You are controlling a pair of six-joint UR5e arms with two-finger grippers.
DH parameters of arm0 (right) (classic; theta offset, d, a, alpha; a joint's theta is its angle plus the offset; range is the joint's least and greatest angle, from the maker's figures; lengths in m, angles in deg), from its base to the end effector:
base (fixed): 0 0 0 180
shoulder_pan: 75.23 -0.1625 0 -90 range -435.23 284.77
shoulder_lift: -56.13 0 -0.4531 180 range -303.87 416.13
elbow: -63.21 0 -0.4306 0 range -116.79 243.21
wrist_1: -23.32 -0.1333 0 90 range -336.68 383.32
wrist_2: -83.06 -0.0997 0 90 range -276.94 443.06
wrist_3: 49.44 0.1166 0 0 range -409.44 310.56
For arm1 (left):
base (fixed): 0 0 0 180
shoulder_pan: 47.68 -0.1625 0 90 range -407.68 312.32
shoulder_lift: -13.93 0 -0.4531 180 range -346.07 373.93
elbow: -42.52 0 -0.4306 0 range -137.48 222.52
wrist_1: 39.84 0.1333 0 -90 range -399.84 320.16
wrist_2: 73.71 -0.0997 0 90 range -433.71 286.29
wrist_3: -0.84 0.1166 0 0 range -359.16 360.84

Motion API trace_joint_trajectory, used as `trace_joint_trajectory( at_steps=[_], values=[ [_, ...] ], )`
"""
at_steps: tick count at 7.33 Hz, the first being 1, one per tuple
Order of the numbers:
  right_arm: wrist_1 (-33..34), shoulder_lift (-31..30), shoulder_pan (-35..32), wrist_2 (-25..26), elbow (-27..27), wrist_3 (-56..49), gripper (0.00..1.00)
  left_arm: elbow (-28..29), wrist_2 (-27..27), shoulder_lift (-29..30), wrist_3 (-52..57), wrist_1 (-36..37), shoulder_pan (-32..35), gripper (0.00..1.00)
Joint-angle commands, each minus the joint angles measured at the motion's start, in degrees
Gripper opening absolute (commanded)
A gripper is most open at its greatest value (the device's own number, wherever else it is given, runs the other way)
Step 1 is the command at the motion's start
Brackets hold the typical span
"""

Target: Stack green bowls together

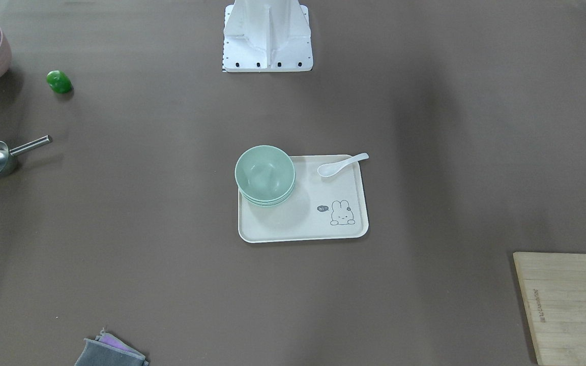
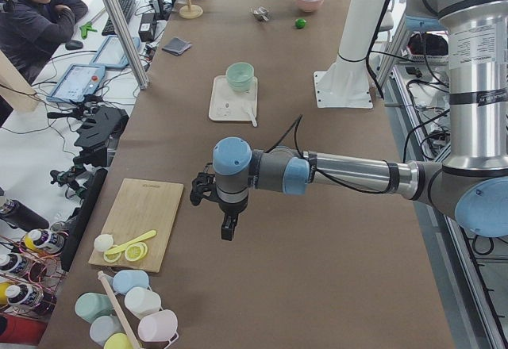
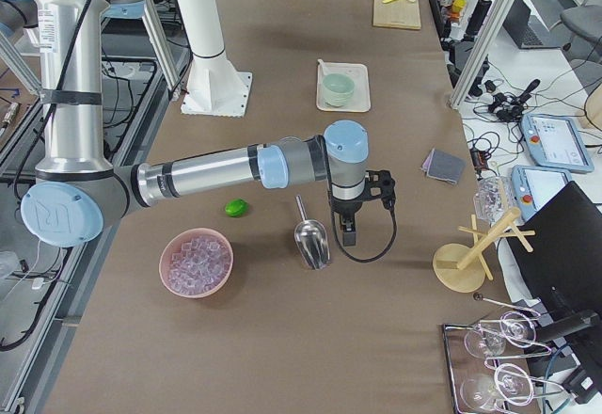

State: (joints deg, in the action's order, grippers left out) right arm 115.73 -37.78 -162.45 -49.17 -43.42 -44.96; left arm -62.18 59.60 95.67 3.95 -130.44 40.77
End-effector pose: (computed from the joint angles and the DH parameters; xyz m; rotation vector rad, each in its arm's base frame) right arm 0.0305 -0.5048 0.5868 0.1248 -0.7443 -0.0381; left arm -0.0405 -0.4734 0.6346 0.1273 0.7537 0.1238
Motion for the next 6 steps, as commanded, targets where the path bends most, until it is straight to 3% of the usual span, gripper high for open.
trace_joint_trajectory(
  at_steps=[1,6],
  values=[
    [1.28,-4.59,-1.72,0.73,-0.95,-2.28,1.0,-1.82,0.46,-0.09,0.32,0.95,0.15,0.99],
    [0.84,-9.97,-3.22,1.36,-0.51,-2.2,1.0,-1.65,-0.06,-0.79,0.32,0.95,0.41,0.99]
  ],
)
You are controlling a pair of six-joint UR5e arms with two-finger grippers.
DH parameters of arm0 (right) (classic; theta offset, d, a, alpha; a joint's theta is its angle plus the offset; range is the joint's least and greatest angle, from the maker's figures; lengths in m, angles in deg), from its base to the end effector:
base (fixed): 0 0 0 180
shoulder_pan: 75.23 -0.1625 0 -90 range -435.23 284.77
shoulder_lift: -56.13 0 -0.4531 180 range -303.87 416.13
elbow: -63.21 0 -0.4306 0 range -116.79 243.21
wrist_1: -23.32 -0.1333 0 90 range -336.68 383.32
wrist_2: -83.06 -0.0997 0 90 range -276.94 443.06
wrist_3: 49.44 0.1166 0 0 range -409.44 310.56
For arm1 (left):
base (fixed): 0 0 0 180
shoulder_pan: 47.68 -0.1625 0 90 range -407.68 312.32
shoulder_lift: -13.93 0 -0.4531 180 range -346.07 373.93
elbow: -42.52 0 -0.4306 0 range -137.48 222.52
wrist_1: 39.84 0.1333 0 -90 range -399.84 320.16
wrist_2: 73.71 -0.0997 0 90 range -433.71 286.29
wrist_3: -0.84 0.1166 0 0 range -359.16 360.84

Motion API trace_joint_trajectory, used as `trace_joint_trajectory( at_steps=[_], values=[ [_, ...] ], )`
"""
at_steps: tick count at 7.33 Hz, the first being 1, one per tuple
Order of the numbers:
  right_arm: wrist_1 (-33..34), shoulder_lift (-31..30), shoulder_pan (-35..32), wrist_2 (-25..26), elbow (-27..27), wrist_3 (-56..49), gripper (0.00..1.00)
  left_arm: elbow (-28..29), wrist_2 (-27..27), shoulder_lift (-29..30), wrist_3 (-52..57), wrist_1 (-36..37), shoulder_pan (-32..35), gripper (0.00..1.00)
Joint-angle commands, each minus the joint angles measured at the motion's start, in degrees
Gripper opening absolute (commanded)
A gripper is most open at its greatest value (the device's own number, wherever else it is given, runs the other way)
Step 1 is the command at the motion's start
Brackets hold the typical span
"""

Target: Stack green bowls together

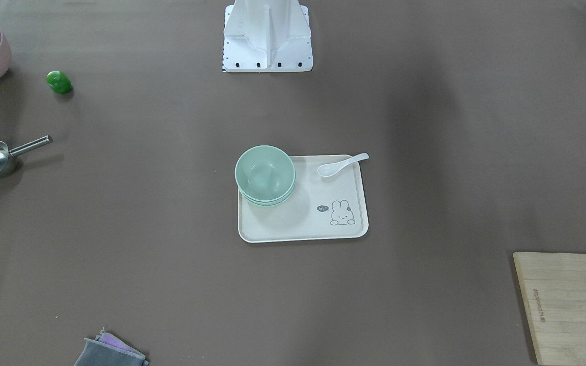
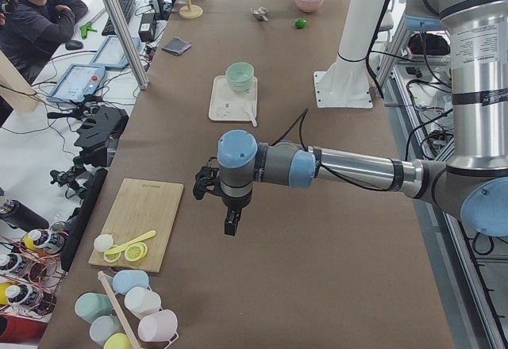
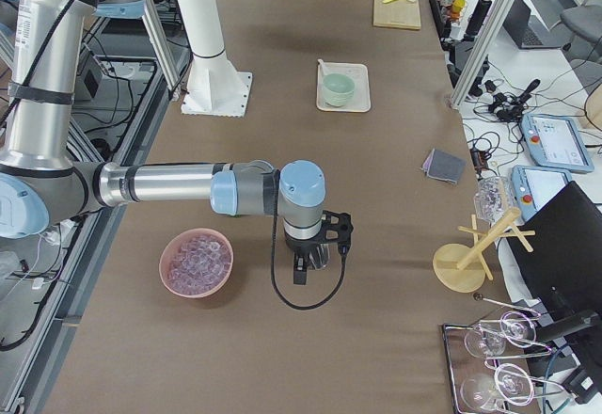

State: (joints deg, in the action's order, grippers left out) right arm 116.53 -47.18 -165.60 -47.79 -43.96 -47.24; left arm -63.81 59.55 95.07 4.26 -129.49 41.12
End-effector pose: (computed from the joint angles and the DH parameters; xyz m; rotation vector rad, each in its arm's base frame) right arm 0.0598 -0.4256 0.6615 -0.0005 -0.7131 0.0389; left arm -0.0436 -0.4676 0.6261 0.1330 0.7520 0.1236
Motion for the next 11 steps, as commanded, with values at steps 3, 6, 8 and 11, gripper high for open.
trace_joint_trajectory(
  at_steps=[3,6,8,11],
  values=[
    [0.04,-0.74,-0.07,-0.02,0.64,0.17,1.0,-0.19,-0.11,-0.19,0.0,0.0,0.15,0.99],
    [0.04,-0.74,0.02,-0.11,1.26,0.17,1.0,-0.19,-0.11,-0.28,0.0,0.0,0.15,0.99],
    [0.04,-0.74,0.02,-0.11,1.44,0.08,1.0,-0.19,-0.11,-0.28,0.0,0.0,0.15,0.99],
    [-0.05,-0.66,0.02,-0.2,1.44,0.17,1.0,-0.19,-0.11,-0.19,0.0,0.0,0.15,0.99]
  ],
)
